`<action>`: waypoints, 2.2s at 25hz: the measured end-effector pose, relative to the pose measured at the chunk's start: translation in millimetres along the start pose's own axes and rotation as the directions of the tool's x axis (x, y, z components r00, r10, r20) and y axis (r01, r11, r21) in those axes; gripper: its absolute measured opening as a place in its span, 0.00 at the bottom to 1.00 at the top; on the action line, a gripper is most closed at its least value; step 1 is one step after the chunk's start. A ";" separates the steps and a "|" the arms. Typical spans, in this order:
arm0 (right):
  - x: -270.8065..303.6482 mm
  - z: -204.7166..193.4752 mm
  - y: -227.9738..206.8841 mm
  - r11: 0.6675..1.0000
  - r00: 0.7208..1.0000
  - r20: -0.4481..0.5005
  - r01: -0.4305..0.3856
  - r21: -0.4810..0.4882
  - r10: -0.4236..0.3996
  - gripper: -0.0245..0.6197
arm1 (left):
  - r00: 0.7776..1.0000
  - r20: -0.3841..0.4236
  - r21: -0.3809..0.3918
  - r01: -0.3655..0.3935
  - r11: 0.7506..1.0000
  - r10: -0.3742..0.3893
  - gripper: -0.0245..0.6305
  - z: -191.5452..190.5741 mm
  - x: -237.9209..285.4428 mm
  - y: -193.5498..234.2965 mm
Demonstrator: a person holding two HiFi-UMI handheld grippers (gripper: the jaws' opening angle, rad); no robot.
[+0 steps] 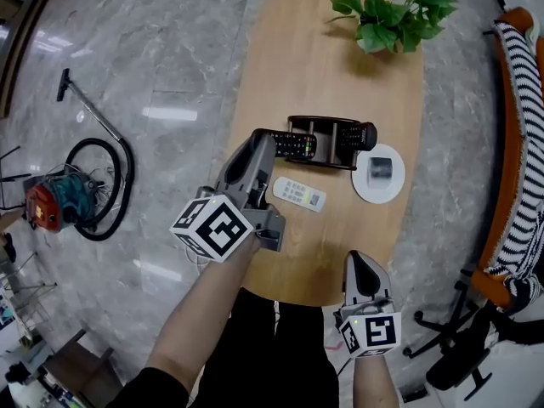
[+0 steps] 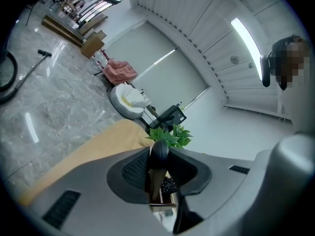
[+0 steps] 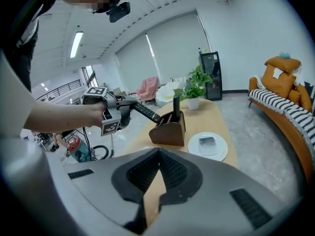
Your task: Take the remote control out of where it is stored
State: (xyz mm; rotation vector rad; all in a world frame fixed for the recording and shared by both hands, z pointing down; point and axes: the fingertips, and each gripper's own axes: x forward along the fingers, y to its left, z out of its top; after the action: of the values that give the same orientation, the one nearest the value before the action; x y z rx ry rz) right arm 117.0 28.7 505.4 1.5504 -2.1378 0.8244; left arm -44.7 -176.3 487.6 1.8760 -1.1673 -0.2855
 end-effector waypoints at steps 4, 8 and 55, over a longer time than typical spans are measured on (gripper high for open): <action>6.3 -1.3 17.6 1.000 1.000 -0.009 -0.028 -0.014 0.028 0.05 | 1.000 0.012 -0.027 0.020 0.999 -0.020 0.20 -1.4 -28.3 10.6; 12.9 -8.3 32.1 0.998 0.998 -0.031 -0.055 -0.030 0.054 0.05 | 1.000 -0.005 -0.058 -0.001 0.998 0.001 0.20 -17.7 -60.6 31.5; 23.0 -40.6 7.1 0.999 0.995 -0.089 -0.032 0.041 0.036 0.05 | 0.849 -0.423 -0.525 -0.513 0.679 0.315 0.20 -200.6 -90.2 129.8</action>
State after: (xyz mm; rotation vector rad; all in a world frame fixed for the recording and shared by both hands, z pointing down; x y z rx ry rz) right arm 101.3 40.0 548.5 1.4710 -2.1014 0.9345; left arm -53.6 -12.9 683.6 0.9798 -1.0813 -0.0953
